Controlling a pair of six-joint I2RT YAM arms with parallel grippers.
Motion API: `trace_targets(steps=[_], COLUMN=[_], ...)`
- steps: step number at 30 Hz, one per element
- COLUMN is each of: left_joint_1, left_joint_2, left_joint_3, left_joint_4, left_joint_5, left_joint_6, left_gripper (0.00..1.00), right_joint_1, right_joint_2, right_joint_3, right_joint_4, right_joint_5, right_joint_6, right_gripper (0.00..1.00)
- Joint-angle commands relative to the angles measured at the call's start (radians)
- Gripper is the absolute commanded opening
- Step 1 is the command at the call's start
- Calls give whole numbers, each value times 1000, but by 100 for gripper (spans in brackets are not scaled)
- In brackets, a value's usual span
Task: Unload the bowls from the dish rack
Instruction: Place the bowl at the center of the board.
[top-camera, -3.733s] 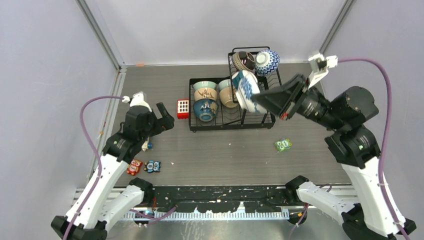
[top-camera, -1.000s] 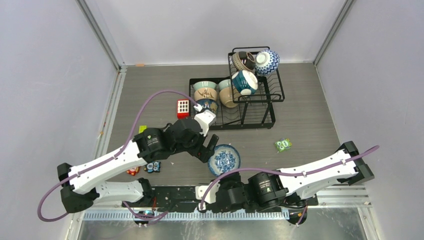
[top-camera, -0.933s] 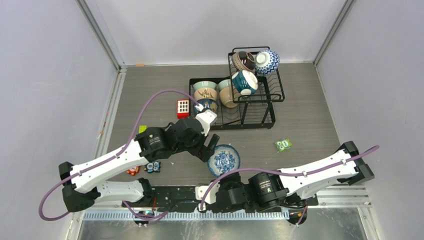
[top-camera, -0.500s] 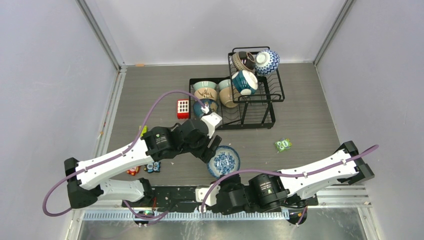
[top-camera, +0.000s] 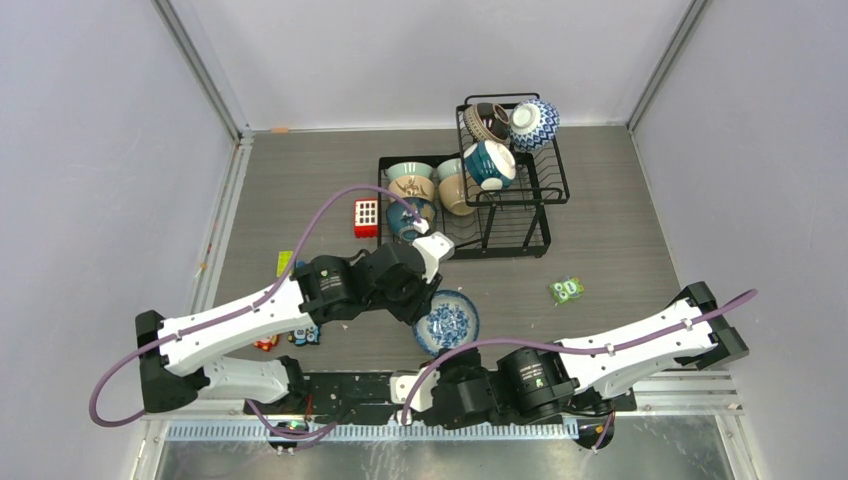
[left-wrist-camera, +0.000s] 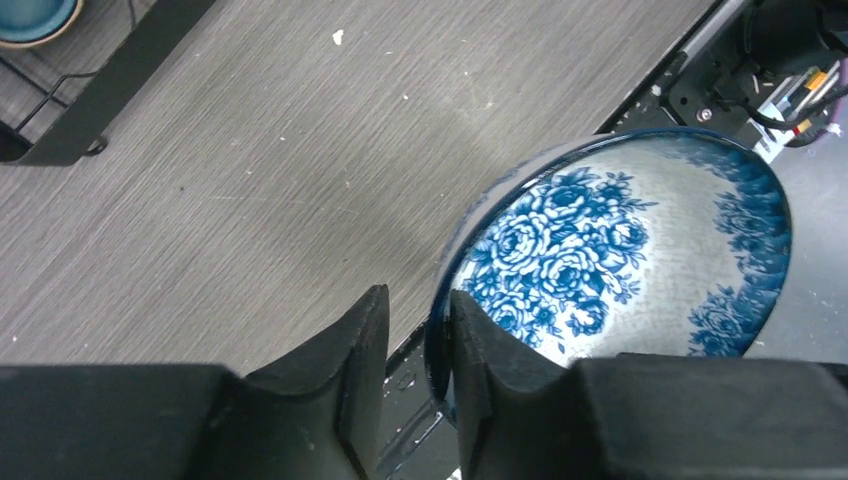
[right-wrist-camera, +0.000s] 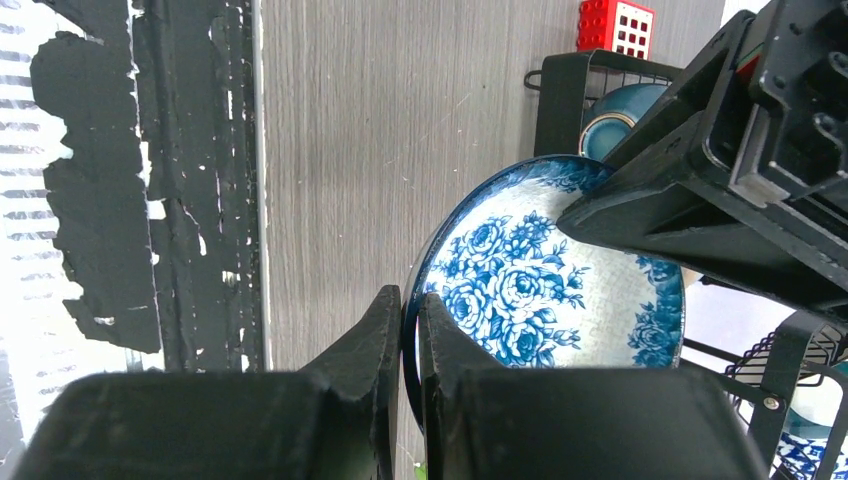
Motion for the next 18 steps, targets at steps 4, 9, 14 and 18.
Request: trace_targets(steps=[4, 9, 14, 18], left_joint_1=[-1, -1, 1, 0], left_joint_2=[6, -8, -50, -86], left_joint_3=[-26, -44, -72, -76], left_joint_4=[38, 47, 56, 37], left_joint_5=[35, 20, -91, -211], left_joint_6=[-11, -35, -88, -146], left_gripper=[9, 0, 0, 0], right_joint_1=[6, 7, 9, 9], right_joint_2=[-10, 3, 19, 20], right_joint_3=[24, 58, 160, 262], right_joint_4=[35, 18, 11, 52], right_joint_5=[52, 33, 3, 8], right_joint_6=[-13, 22, 144, 289], right_gripper=[1, 17, 65, 98])
